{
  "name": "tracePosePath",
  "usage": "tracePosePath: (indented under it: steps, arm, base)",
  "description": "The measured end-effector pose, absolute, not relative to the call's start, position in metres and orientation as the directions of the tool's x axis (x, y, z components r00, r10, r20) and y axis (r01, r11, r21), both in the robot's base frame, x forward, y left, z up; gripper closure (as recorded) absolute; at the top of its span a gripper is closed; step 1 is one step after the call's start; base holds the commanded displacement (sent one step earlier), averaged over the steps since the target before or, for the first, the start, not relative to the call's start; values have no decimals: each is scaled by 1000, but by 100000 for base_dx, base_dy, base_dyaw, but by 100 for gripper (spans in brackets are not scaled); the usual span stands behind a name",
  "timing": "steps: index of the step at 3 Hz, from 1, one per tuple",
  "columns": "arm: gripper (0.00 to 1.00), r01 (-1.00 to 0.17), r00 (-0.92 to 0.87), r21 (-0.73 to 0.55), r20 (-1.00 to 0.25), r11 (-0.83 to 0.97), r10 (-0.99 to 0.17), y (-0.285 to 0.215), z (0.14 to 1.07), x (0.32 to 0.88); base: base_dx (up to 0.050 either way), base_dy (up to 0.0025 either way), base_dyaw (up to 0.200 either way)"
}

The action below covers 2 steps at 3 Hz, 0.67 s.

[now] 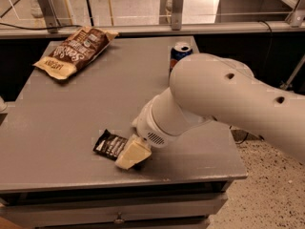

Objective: Move rxbar chocolate near pepsi can

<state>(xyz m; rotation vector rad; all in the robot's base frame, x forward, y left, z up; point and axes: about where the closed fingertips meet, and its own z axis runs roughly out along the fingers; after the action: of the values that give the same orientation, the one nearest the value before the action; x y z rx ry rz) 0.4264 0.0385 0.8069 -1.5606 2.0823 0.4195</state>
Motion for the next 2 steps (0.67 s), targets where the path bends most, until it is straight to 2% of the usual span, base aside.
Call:
tracePosePath:
  steps: [2]
  arm:
    - [87, -950, -223, -58, -559, 306, -799, 33, 813, 428]
  base:
    - [0, 0, 0]
